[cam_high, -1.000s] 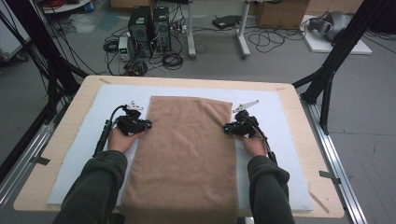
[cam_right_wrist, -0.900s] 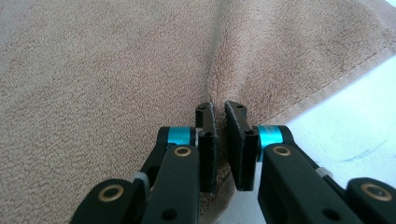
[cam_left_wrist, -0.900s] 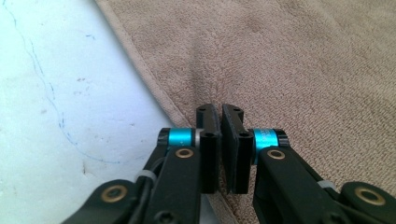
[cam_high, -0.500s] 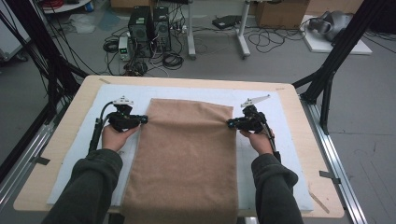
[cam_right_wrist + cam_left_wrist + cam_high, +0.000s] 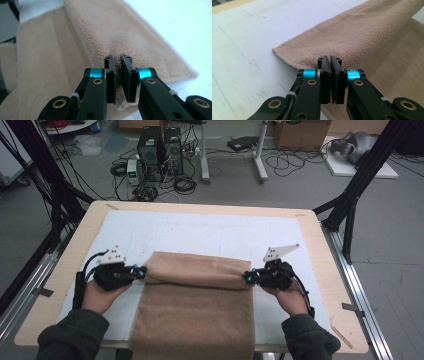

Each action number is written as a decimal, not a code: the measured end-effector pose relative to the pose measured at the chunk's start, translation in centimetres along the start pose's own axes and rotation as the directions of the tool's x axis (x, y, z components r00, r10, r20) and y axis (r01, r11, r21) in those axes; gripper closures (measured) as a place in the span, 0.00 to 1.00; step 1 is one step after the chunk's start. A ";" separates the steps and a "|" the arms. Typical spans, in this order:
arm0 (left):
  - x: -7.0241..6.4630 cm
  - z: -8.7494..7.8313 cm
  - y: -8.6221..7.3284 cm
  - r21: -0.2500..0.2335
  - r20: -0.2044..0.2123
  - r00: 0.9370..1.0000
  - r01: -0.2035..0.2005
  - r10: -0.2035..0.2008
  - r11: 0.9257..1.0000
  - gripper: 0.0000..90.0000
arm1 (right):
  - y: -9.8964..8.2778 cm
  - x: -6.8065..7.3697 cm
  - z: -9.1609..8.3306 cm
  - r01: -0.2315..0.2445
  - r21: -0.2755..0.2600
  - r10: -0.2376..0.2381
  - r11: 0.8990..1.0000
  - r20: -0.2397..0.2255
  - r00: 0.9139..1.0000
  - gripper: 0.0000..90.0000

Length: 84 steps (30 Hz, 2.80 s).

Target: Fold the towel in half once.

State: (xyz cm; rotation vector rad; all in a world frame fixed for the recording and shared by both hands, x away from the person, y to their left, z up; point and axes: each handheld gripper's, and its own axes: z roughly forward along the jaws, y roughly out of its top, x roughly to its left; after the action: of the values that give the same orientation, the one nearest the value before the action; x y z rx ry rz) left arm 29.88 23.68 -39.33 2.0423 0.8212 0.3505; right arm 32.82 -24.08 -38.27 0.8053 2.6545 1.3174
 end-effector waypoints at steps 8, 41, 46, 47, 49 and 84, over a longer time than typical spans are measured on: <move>-1.1 -0.3 -3.9 0.039 0.045 0.998 0.038 -0.039 0.999 0.71 | -3.5 1.8 1.4 -0.024 0.039 0.024 0.999 -0.018 1.000 0.72; 4.8 7.5 0.5 0.139 -0.048 0.997 0.073 -0.067 0.988 0.95 | -0.5 -4.7 6.3 -0.033 0.114 0.020 0.993 0.114 0.993 0.95; 4.3 5.3 1.3 0.053 -0.026 0.997 0.078 -0.077 0.996 0.95 | 0.2 -3.8 4.7 -0.004 0.064 -0.002 0.998 0.094 0.996 0.95; 4.1 4.7 1.4 0.035 -0.023 0.997 0.075 -0.074 0.997 0.95 | 0.3 -3.5 4.2 0.011 0.058 -0.016 0.998 0.089 0.996 0.95; 3.6 3.6 1.7 0.010 -0.014 0.998 0.059 -0.059 0.998 0.95 | 0.7 -2.7 3.2 0.026 0.029 -0.028 0.999 0.082 0.996 0.95; -0.8 -0.7 -1.2 -0.023 0.008 1.000 -0.016 0.017 1.000 0.59 | -2.2 3.3 -0.1 0.083 -0.030 -0.081 0.996 0.065 0.995 0.60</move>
State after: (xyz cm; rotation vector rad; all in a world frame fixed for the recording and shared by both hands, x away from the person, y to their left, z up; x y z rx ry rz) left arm 28.43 24.09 -39.85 2.0291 0.7923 0.3587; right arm 29.07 -23.63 -39.31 0.7144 2.5804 1.2899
